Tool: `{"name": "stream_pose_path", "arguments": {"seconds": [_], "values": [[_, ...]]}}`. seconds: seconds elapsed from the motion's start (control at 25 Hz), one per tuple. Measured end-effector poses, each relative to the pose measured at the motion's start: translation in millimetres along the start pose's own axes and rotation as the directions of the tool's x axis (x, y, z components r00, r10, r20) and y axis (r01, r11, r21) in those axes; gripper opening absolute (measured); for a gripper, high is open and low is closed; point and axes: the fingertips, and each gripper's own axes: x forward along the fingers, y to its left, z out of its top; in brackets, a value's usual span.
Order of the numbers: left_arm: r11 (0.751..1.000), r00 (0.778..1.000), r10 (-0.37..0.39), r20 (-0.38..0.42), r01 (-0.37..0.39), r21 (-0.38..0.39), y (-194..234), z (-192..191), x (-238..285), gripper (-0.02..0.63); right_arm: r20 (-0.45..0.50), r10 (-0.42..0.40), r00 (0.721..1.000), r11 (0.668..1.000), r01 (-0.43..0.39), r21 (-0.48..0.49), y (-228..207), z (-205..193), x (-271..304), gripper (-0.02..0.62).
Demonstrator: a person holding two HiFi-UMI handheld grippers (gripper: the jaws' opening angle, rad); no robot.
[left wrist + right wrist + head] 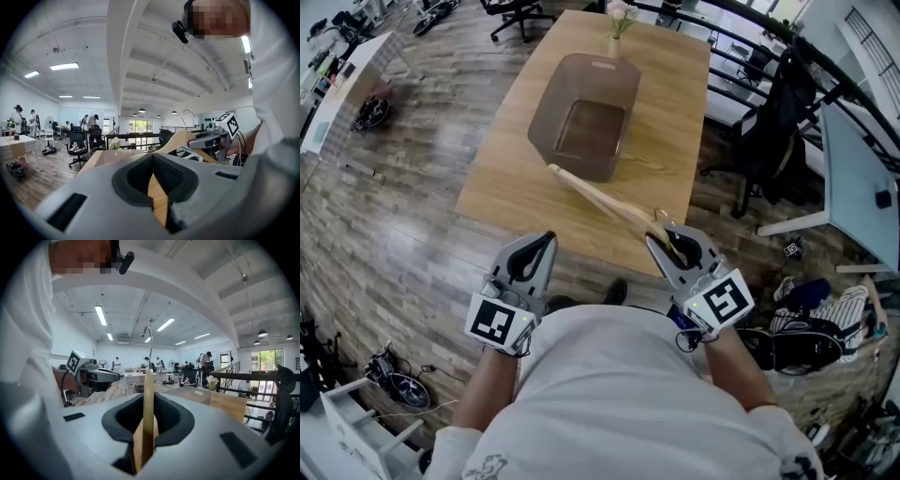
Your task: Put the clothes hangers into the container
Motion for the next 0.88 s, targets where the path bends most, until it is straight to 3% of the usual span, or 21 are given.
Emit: {"name": "stream_pose_path", "arguments": {"seconds": [0.4,0.88], "values": [[1.000,0.999,0.002,-0.033,-0.002,-0.015,8.2,-0.3,39.9,0.006,-0.022,0.017,1.000,1.000,-0.017,-0.001,-39.0,-7.6,12.0,0.061],[0.999,0.998,-0.037,-0.043,0.036,-0.036,58.3,2.7,77.7,0.006,-0.054,-0.005,0.999,1.000,0.005,0.000,-73.4,0.3,61.8,0.061]]}}
